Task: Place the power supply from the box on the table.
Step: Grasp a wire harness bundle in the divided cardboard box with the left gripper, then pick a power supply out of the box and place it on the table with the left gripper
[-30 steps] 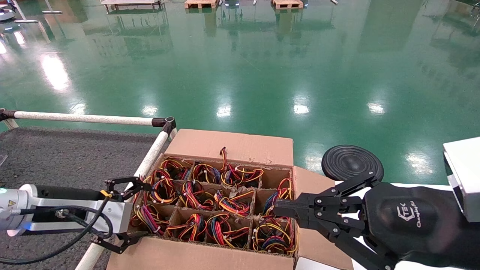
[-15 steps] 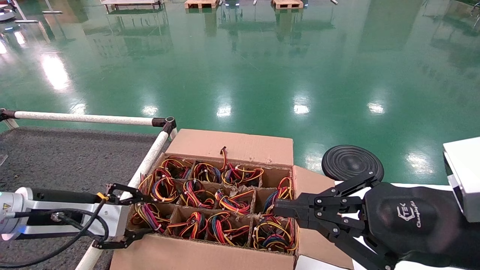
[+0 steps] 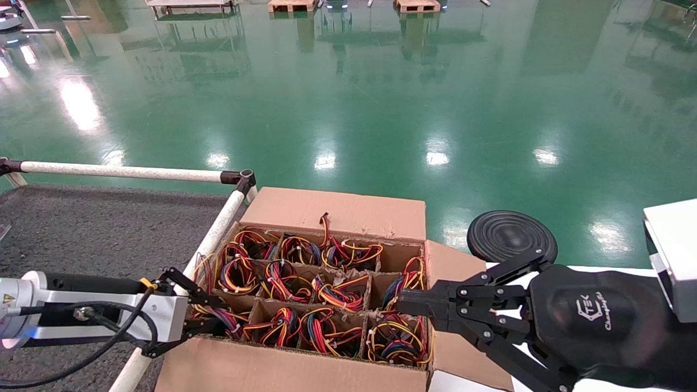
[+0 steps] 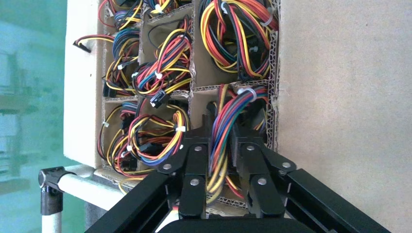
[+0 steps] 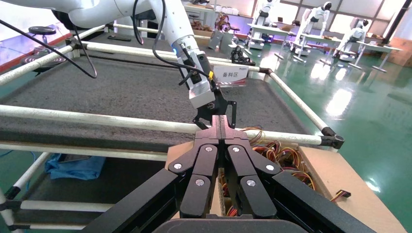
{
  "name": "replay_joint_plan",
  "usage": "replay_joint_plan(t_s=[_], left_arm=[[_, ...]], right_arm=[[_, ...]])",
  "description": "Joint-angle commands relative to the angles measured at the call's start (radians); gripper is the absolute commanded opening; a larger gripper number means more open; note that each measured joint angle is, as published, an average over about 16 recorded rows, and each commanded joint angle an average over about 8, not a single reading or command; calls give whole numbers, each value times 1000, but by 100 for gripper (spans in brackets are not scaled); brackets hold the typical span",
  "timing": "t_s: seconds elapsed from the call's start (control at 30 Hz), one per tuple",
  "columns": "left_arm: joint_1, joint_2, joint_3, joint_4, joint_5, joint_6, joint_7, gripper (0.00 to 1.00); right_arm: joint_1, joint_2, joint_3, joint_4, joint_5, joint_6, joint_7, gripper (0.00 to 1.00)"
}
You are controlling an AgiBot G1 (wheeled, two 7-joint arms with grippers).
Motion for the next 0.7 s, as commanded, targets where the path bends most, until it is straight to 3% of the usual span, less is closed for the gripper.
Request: replay_joint_plan(t_s=[0.03, 0.7], left_arm=[[1, 0, -1, 0, -2, -1, 0, 0], [-6, -22, -44, -5, -64, -6, -13, 0]], right_arm=[[0, 0, 0, 0, 0, 0, 0, 0], [0, 0, 0, 0, 0, 0, 0, 0]])
